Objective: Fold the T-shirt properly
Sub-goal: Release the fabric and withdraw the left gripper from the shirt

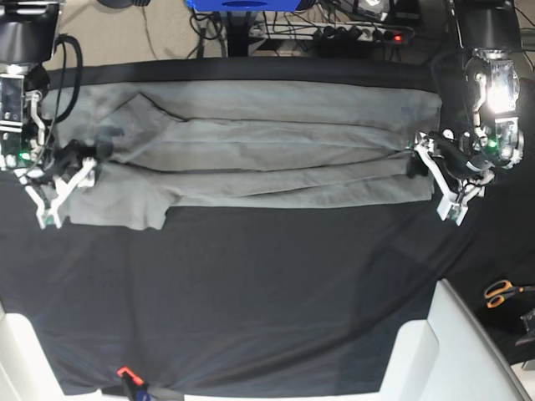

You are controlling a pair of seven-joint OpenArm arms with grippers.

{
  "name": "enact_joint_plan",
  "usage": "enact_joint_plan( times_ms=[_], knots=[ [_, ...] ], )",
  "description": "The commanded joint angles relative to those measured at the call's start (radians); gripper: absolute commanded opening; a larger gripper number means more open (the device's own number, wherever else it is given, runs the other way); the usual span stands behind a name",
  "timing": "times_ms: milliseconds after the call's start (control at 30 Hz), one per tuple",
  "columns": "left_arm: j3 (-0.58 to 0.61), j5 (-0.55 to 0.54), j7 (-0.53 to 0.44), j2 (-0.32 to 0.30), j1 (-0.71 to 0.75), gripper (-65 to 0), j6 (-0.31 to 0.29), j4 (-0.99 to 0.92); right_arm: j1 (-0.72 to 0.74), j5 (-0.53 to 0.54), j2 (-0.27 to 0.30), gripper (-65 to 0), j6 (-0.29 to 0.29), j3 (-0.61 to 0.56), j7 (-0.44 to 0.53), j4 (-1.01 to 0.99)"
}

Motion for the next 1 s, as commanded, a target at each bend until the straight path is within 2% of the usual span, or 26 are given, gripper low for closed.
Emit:
enact_joint_plan(
  times_ms=[0, 67, 167, 200, 300, 367, 467, 533, 600, 800, 967],
  knots=[
    [-0.009, 0.006, 0.016, -0.033, -0.001, -14.3, 0.008, 0.033, -0.004, 0.006, 0.006, -23.7, -0.039, 0.028, 0.016, 0.045],
    [-0.044, 0.006, 0.061, -0.041, 0.002, -10.5, 0.008, 0.059, -0.027, 0.006, 0.006, -23.6, -0.094, 0.037, 0.018, 0.114],
    [-0.166, 0.006, 0.084, -0.045, 0.002, -9.5, 0.008, 0.088, -0.030, 0.006, 0.003, -21.2, -0.134, 0.044, -0.004, 0.186],
    [-0.206, 0.006, 0.086, -0.047, 0.000, -9.5, 0.008, 0.097, -0.026, 0.006, 0.003, -20.7, -0.166, 0.044, -0.018, 0.198],
    [-0.321, 0.006, 0.086, -0.056, 0.000, -9.5, 0.008, 0.122, 0.005, 0.009, 0.003, -20.3, -0.318, 0.046, -0.070, 0.208],
    [-0.368, 0.006, 0.086, -0.071, 0.002, -9.5, 0.008, 0.120, 0.013, 0.011, 0.000, -20.3, -0.363, 0.046, -0.076, 0.208],
    [-0.433, 0.006, 0.086, -0.077, 0.013, -9.7, -0.003, 0.117, 0.022, 0.011, 0.000, -20.3, -0.287, 0.023, -0.024, 0.201],
    [-0.468, 0.006, 0.084, -0.074, 0.039, -9.9, -0.056, 0.117, 0.062, 0.006, 0.009, -20.6, -0.209, -0.034, 0.024, 0.180],
    [-0.486, 0.006, 0.082, -0.064, 0.053, -9.9, -0.118, 0.117, 0.126, 0.006, 0.018, -20.7, -0.168, -0.072, 0.027, 0.100],
    [-0.503, 0.007, 0.079, -0.041, 0.083, -10.0, -0.138, 0.115, 0.321, 0.006, 0.046, -20.4, -0.140, -0.138, 0.047, -0.254],
    [-0.505, 0.007, 0.079, -0.041, 0.083, -10.0, -0.138, 0.115, 0.375, 0.006, 0.046, -20.3, -0.129, -0.167, 0.119, -0.426]
  ],
)
